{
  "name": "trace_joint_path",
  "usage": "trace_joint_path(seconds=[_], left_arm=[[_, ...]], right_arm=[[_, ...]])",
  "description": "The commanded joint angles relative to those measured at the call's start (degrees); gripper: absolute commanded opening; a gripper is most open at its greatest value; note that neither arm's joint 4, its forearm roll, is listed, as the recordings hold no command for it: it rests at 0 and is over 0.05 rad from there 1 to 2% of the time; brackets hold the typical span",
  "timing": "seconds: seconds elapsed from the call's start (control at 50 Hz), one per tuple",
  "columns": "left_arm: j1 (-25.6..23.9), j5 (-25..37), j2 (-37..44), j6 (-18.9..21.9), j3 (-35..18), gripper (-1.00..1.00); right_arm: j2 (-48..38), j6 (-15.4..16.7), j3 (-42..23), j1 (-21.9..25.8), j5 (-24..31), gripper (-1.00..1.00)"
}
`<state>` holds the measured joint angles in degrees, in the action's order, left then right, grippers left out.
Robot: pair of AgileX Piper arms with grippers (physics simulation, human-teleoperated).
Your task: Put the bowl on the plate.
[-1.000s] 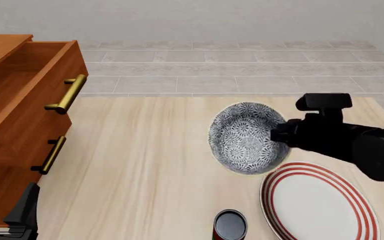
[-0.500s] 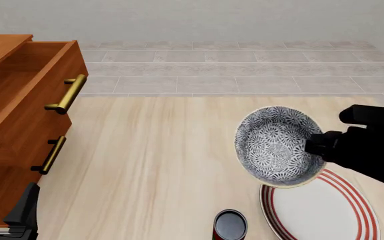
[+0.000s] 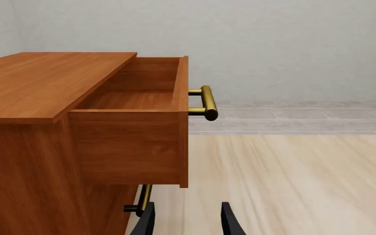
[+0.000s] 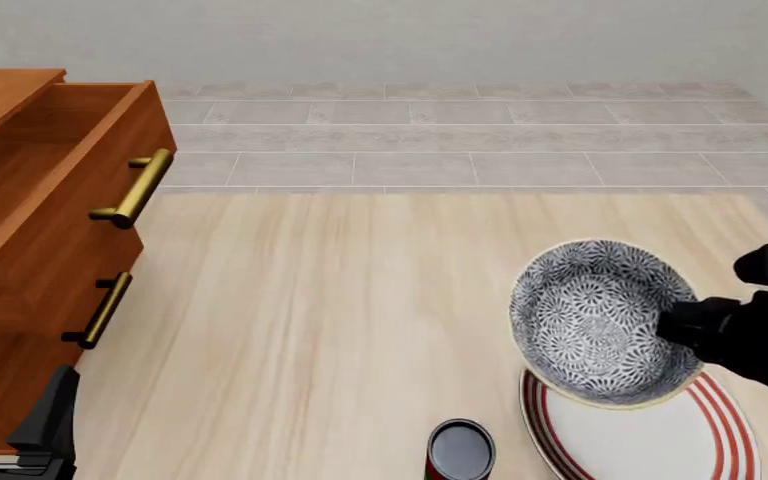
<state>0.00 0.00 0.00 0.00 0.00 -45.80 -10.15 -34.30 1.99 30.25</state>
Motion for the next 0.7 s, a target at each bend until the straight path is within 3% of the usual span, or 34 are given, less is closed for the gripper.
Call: trace_joint_path(seconds=[0.02, 0.7], left_arm=[[0.0, 0.0, 0.0, 0.0, 0.0, 1.0], [0.0, 0.0, 0.0, 0.0, 0.0, 1.0]], right_arm=[[2.61, 0.31, 1.86, -3.53, 1.75, -1.0], [-0.01, 1.07, 10.22, -8.66, -3.31, -1.0]])
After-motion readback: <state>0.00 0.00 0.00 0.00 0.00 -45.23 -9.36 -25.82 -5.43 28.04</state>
